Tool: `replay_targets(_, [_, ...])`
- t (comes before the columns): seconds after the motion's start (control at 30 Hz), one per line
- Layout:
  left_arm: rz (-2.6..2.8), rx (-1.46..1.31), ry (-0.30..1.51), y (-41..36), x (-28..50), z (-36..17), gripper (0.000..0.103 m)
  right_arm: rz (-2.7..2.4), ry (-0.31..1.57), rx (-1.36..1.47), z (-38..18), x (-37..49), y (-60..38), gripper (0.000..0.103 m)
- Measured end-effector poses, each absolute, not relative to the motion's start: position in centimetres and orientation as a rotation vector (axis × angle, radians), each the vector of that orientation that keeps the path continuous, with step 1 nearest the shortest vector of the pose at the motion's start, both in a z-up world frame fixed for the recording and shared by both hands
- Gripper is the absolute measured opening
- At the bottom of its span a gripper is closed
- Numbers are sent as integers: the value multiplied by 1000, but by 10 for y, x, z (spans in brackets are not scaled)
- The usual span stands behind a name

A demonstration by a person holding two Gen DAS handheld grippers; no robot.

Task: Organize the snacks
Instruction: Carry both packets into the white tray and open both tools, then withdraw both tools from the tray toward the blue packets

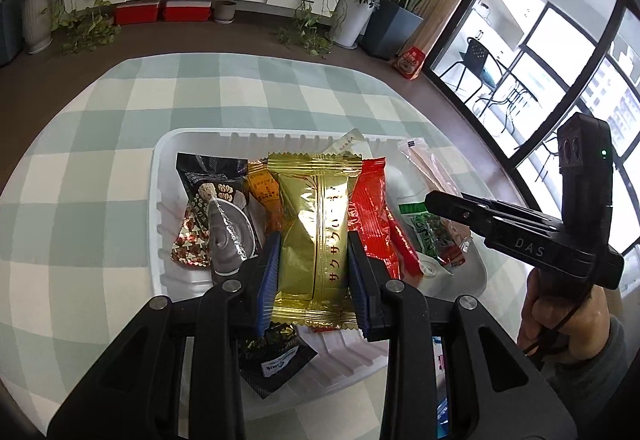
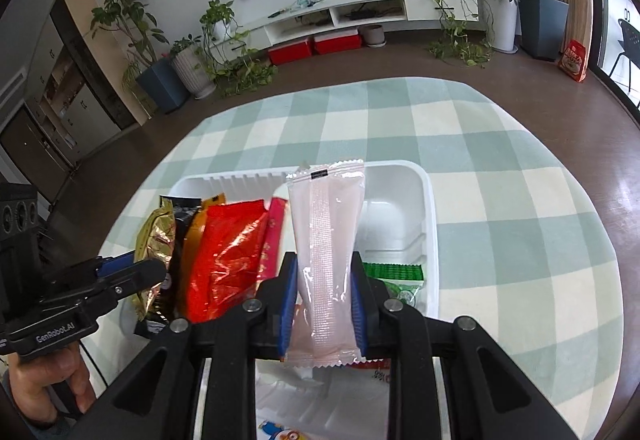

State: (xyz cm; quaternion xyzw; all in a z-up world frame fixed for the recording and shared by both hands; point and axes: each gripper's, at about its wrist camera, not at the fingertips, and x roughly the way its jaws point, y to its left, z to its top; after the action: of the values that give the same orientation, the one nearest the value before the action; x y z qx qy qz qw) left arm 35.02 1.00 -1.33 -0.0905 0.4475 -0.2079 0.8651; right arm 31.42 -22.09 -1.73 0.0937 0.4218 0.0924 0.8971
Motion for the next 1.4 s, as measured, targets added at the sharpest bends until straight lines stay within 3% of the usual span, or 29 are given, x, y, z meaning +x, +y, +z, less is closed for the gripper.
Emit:
replay_targets(0.57, [-415,-149,939,1,355,-24,32,154,916,142,-47,329,-215,32])
replay_targets(0.8, [-407,-128,923,-1,351,-21,60,158,912,149,-48,325,-218,41])
replay_targets(0.97, [-409,-131,909,1,345,-15,61,168,872,148,-37,316,-218,65])
replay_targets(1.17, [-415,-151,870,7,329,2,68,161,834,171,-19,302,-227,75])
replay_targets(1.33, [-464,-140,829,8,295,25,90,164,758,212,10,271,-243,83])
replay_targets(1.4, [-481,-126,818,9,279,31,100,177,709,242,22,250,-251,92])
